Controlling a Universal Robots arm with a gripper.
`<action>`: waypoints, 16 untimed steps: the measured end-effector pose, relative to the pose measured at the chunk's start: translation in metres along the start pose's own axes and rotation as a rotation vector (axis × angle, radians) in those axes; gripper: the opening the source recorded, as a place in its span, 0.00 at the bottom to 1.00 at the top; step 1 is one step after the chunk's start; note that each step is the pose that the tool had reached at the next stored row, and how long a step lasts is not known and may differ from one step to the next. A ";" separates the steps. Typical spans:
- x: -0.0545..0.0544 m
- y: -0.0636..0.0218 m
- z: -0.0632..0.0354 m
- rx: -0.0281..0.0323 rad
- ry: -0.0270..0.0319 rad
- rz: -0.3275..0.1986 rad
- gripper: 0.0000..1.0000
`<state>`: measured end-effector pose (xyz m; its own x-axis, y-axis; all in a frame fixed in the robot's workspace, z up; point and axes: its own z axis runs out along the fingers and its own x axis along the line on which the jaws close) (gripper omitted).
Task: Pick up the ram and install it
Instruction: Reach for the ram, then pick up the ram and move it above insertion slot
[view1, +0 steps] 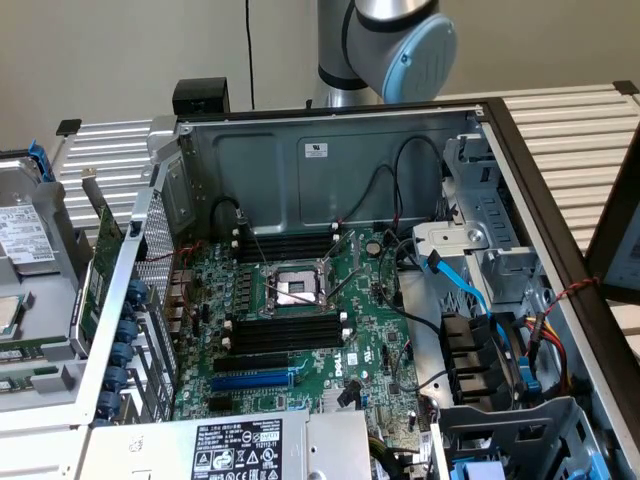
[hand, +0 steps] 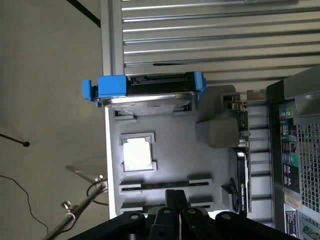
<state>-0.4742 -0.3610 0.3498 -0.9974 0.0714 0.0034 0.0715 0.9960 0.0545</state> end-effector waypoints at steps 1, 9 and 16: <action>0.002 -0.0002 0.0003 0.0001 0.0003 0.000 0.11; 0.003 -0.0002 0.0003 0.0001 0.0013 0.000 0.11; 0.003 -0.0002 0.0004 0.0007 0.0094 -0.003 0.11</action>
<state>-0.4768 -0.3610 0.3495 -0.9976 0.0682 0.0126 0.0687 0.9962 0.0538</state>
